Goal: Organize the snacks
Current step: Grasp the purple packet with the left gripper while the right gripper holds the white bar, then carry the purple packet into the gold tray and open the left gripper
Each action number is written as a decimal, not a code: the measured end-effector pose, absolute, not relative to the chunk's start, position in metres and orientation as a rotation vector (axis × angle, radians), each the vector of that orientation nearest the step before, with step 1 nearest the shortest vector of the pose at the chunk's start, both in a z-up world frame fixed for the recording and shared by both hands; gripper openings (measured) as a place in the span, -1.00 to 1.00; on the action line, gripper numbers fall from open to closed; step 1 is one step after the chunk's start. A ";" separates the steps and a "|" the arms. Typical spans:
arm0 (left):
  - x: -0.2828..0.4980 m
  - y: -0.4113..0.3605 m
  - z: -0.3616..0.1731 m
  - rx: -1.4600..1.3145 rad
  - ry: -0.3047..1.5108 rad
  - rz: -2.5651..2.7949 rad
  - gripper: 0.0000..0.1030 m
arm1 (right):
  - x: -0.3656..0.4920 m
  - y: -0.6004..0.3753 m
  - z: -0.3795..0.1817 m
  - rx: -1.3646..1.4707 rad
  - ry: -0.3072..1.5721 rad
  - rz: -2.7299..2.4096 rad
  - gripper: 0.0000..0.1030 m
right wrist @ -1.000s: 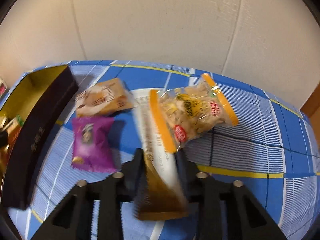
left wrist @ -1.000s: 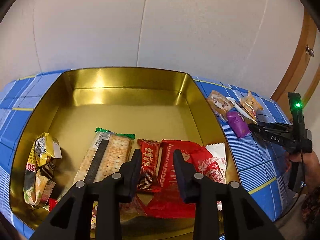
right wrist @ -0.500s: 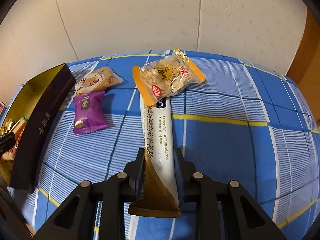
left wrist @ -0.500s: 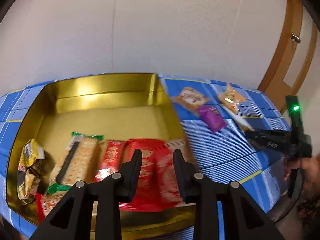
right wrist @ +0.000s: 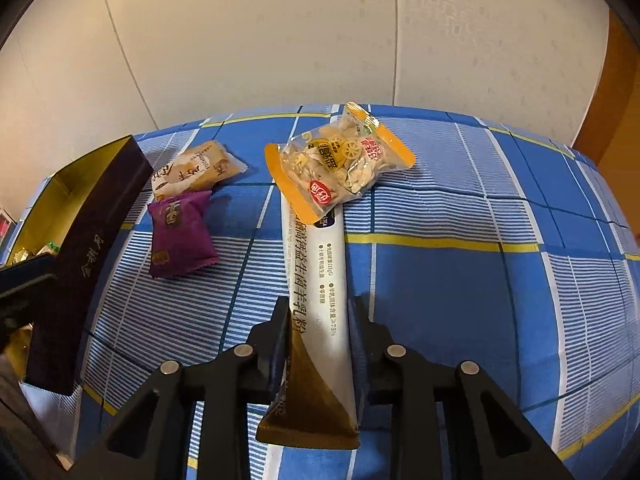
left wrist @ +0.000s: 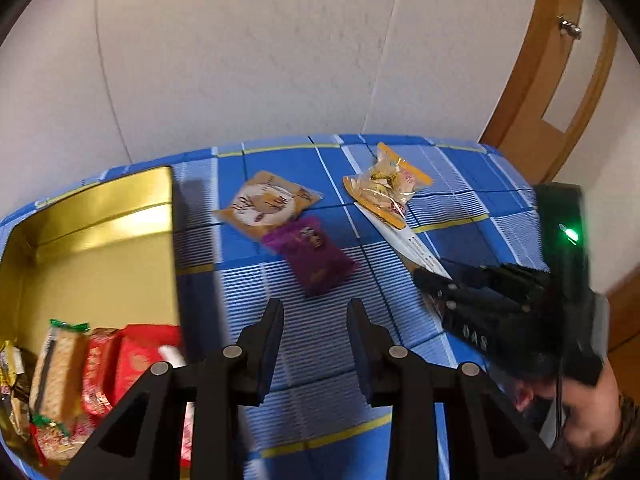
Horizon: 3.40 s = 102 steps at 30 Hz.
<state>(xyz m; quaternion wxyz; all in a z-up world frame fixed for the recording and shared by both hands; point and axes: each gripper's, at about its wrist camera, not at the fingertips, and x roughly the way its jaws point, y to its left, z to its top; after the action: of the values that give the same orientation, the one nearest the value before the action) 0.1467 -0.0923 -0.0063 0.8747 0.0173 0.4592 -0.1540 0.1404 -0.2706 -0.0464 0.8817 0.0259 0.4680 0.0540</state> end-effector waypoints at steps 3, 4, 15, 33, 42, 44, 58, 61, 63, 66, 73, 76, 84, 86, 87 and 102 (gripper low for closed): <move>0.162 -0.100 -0.015 0.034 0.997 -0.293 -0.27 | 0.139 -0.273 -0.046 0.058 0.973 0.112 -0.44; 0.168 -0.102 -0.020 0.028 1.013 -0.277 -0.27 | 0.139 -0.274 -0.046 0.059 0.971 0.114 -0.44; 0.211 -0.102 -0.048 -0.134 1.118 -0.144 -0.19 | 0.133 -0.278 -0.047 0.065 0.974 0.104 -0.44; 0.247 -0.109 -0.055 -0.158 1.109 -0.085 0.31 | 0.133 -0.279 -0.046 0.085 0.976 0.102 -0.44; 0.222 -0.105 -0.060 0.001 1.030 -0.120 -0.28 | 0.133 -0.280 -0.046 0.095 0.971 0.098 -0.44; 0.213 -0.101 -0.060 -0.018 1.031 -0.128 -0.28 | 0.132 -0.279 -0.046 0.092 0.969 0.096 -0.44; 0.168 -0.078 -0.043 -0.103 0.978 -0.281 -0.29 | 0.131 -0.276 -0.047 0.073 0.955 0.083 -0.44; 0.159 -0.072 -0.032 -0.108 0.955 -0.301 -0.29 | 0.131 -0.276 -0.046 0.067 0.952 0.080 -0.43; 0.155 -0.067 -0.025 -0.116 0.942 -0.311 -0.29 | 0.131 -0.275 -0.047 0.064 0.949 0.077 -0.43; 0.152 -0.056 -0.020 -0.118 0.922 -0.310 -0.29 | 0.131 -0.274 -0.047 0.061 0.944 0.073 -0.43; 0.146 -0.010 -0.006 -0.146 0.890 -0.271 -0.29 | 0.131 -0.279 -0.048 0.110 0.928 0.083 -0.41; 0.146 0.015 -0.005 -0.156 0.880 -0.240 -0.29 | 0.131 -0.278 -0.047 0.108 0.927 0.080 -0.41; 0.145 0.080 -0.008 -0.220 0.871 -0.140 -0.29 | 0.130 -0.271 -0.048 0.046 0.921 0.063 -0.41; 0.145 0.095 -0.009 -0.218 0.865 -0.116 -0.29 | 0.130 -0.268 -0.048 0.024 0.918 0.060 -0.41; 0.146 0.103 -0.010 -0.211 0.865 -0.099 -0.29 | 0.130 -0.268 -0.048 0.021 0.917 0.059 -0.41; 0.150 0.173 -0.045 -0.307 0.901 0.028 -0.24 | 0.128 -0.266 -0.050 0.006 0.899 0.038 -0.41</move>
<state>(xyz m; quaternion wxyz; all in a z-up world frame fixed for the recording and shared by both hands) 0.1500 0.1728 -0.0453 0.8888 -0.1475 0.4338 0.0135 0.1284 -0.2657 -0.0497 0.9005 0.0029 0.4344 0.0184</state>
